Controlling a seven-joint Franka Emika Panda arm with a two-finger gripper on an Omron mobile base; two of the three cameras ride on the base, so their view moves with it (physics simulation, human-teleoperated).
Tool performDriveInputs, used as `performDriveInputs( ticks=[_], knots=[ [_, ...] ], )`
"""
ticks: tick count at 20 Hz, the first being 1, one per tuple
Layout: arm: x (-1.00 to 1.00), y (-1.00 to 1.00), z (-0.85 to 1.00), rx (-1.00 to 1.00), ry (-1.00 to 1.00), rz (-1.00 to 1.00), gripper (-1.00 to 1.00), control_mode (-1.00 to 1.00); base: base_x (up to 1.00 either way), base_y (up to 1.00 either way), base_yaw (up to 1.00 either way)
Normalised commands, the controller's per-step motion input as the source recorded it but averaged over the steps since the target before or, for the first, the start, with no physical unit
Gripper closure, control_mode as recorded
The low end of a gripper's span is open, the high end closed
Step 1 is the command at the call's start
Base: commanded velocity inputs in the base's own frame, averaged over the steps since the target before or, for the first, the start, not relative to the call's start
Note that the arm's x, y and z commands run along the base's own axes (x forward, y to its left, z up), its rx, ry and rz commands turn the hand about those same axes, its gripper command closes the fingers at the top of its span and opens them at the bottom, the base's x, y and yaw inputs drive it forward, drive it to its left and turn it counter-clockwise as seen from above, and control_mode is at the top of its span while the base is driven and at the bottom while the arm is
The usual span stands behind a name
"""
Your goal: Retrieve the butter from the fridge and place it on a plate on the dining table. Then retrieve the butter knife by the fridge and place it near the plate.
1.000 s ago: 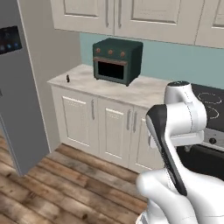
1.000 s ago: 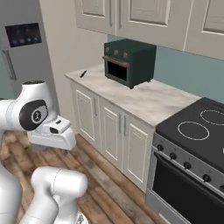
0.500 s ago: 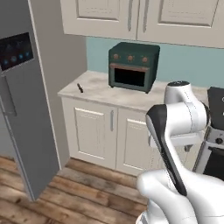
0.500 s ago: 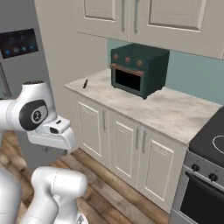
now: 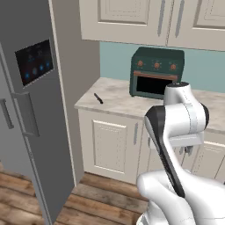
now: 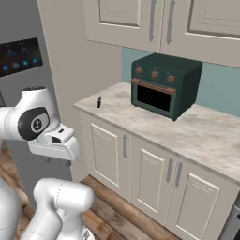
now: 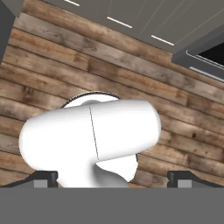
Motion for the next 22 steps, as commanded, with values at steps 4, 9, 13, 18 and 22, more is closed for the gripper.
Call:
performDriveInputs(
  ticks=[4, 9, 13, 18, 22],
  knots=[
    [0.00, 0.00, 0.00, 0.00, 0.00, 0.00, -1.00, 1.00, 0.85, 0.01, -0.02],
    [0.00, 0.00, 0.00, 0.00, 0.00, 0.00, -1.00, 1.00, 0.68, 0.19, -0.02],
    [0.00, 0.00, 0.00, 0.00, 0.00, 0.00, -1.00, 1.00, 0.56, 0.52, -0.02],
    [0.00, 0.00, 0.00, 0.00, 0.00, 0.00, -1.00, 1.00, 0.56, 0.36, -0.03],
    [0.00, 0.00, 0.00, 0.00, 0.00, 0.00, -1.00, 1.00, 0.69, 0.03, 0.00]
  ],
)
